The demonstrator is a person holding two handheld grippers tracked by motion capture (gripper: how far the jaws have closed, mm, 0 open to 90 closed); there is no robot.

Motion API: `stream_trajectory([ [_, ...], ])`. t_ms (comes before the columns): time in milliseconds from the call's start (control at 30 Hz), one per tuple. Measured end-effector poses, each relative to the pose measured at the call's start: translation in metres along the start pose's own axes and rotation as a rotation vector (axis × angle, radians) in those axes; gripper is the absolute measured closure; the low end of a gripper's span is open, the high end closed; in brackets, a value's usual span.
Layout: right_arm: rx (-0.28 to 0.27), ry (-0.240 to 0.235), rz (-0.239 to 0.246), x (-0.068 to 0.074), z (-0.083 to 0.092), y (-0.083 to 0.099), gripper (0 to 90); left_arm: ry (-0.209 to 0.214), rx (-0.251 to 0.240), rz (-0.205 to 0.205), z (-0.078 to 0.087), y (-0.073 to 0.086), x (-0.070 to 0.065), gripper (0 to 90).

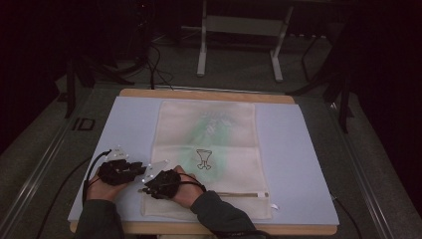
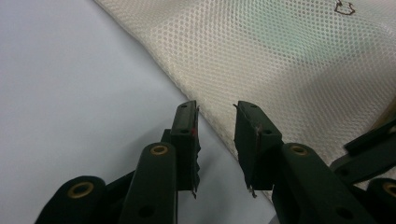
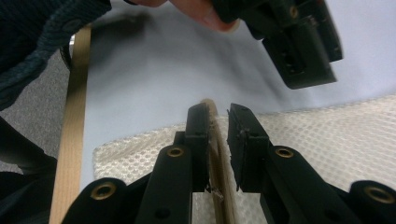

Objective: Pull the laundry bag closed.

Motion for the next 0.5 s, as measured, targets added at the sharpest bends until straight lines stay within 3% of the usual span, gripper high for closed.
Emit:
stream_trajectory([
  [367,0.008,-0.01,0.0,0.002,-0.016,-0.007,78.3,-0.001,-0.001,0.005,0.001,0.0,0.002,69.2],
  [500,0.034,-0.009,0.009,0.002,-0.024,-0.007,78.0,-0.001,-0.005,0.009,0.002,0.0,0.002,69.2],
])
Point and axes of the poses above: each handheld gripper's, and its own axes: z roughly backward along the jaws, y roughly out of its underside, x roughly to its left, the point moved 10 cm from there along -z, roughly forward along the jaws, and after that the axes turned 10 degrees about z, right-handed, at the moved point
